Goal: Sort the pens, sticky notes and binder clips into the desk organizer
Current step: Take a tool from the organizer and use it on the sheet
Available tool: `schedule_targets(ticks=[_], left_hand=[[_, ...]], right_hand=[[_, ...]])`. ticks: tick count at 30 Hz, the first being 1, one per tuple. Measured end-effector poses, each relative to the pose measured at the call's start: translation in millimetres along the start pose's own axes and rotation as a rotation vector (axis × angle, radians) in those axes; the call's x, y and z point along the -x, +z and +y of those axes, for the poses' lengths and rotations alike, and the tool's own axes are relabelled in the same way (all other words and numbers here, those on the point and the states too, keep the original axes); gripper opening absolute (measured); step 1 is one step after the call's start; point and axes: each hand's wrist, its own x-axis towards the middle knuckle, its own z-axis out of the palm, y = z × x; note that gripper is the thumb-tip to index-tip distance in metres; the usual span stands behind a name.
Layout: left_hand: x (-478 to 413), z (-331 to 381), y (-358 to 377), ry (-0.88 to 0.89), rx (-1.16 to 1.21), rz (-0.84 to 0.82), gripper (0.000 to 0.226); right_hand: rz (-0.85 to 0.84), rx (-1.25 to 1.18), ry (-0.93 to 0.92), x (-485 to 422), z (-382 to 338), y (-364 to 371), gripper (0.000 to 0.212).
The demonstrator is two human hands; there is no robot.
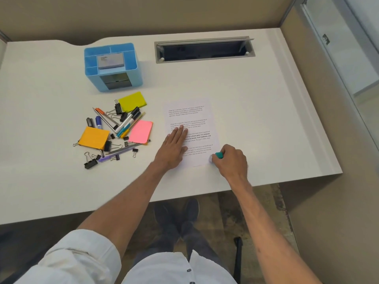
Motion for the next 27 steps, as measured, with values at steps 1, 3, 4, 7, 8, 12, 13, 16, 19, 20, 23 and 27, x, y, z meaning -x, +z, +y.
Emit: schedule_targets(ticks=[1,3,4,7,8,12,13,16,19,20,23,27], left_hand=[[-0.2,-0.4,0.1,0.0,-0.001,0.002,0.067],[-0.3,-0.5,1.0,-0.003,-0.003,0.001,0.068],[-0.2,-0.2,1.7,-0.006,-0.003,0.001,0.068],[-0.6,1.0,2.2,-0.012,-0.003,0.003,0.068],[-0.8,1.3,2.4,-0.012,-0.002,0.004,0.068],[0.2,1.4,2.1,-0.012,-0.006,0.005,0.068],[0.1,1.4,1.8,-0.011,-0.008,0.005,0.068],[0.2,1.7,0.8,-0.011,-0.006,0.002,0.068],[-0.4,1.1,-1.1,-0.01,-0.004,-0.006,0.068],[-0.7,1.1,-1.6,-0.007,-0.001,-0.008,0.068],[-0.3,0.8,-1.5,-0.002,0.008,-0.009,0.068],[-0.2,-1.2,-2.6,-0.002,0.007,-0.008,0.069]], right_hand=[[-0.001,0.005,-0.007,-0.4,-1.1,1.4,0.032],[-0.006,0.01,-0.01,-0.8,-3.6,3.9,0.031],[-0.01,0.013,-0.006,-0.8,-4.4,4.8,0.031],[-0.008,0.013,0.01,-0.3,-5.7,6.7,0.031],[-0.003,0.009,0.013,0.5,-6.1,6.9,0.031],[0.002,0.0,0.02,-0.8,-10.0,6.1,0.032],[-0.001,0.001,0.025,-2.4,-11.7,4.8,0.033],[-0.021,0.009,0.042,-7.5,-16.2,0.9,0.033],[-0.03,-0.005,0.041,-8.9,-18.5,0.5,0.035],[-0.029,-0.009,0.041,-8.8,-18.8,0.5,0.036],[-0.029,-0.011,0.045,-7.9,-17.8,-0.3,0.037],[-0.033,-0.013,0.033,-5.6,-17.8,-1.1,0.036]])
